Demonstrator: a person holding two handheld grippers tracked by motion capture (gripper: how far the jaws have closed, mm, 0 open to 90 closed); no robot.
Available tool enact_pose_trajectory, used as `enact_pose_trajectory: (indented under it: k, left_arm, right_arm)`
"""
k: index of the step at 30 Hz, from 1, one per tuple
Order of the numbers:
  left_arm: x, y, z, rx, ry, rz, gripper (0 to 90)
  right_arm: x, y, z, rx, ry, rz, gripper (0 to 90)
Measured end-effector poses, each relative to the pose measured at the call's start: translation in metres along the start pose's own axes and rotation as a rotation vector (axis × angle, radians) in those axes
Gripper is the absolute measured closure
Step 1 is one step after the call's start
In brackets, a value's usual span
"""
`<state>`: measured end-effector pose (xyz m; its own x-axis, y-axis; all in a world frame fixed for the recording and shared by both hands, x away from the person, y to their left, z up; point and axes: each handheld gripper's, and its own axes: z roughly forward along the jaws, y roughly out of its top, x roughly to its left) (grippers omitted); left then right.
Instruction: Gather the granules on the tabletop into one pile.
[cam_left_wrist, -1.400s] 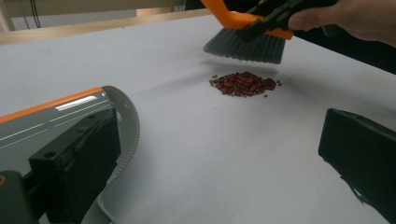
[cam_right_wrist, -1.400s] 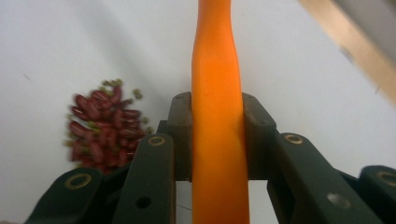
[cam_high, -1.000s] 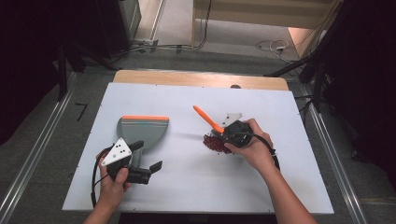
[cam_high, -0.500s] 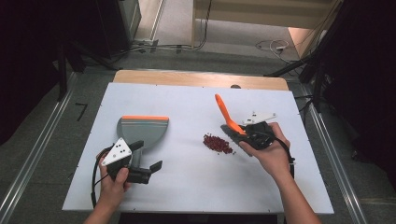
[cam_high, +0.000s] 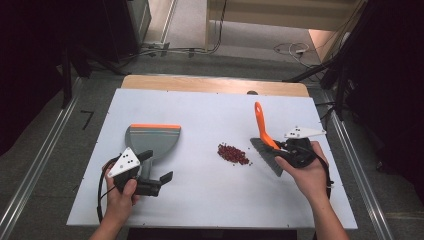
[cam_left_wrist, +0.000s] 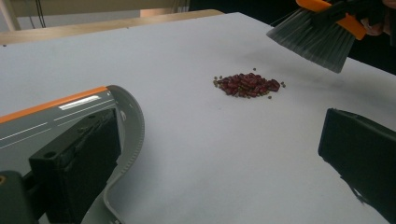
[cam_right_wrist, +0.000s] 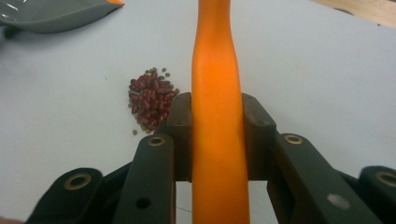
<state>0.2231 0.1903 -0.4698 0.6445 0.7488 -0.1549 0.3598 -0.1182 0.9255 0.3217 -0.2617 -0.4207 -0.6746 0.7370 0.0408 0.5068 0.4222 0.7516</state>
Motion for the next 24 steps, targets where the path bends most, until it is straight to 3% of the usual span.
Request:
enact_pose_trajectory:
  k: [7,14,24]
  left_arm:
    - [0.001,0.0,-0.001,-0.004,0.005,0.0,0.0]
    - [0.002,0.0,-0.002,-0.01,0.008,0.0,0.0]
    - [0.007,0.001,-0.007,-0.034,0.023,-0.005,0.0]
  right_arm:
    - [-0.012,-0.019,-0.012,-0.027,0.029,0.064,68.4]
    - [-0.02,-0.039,-0.02,-0.028,0.038,0.096,68.5]
    - [-0.039,-0.06,-0.029,-0.07,0.073,0.13,68.4]
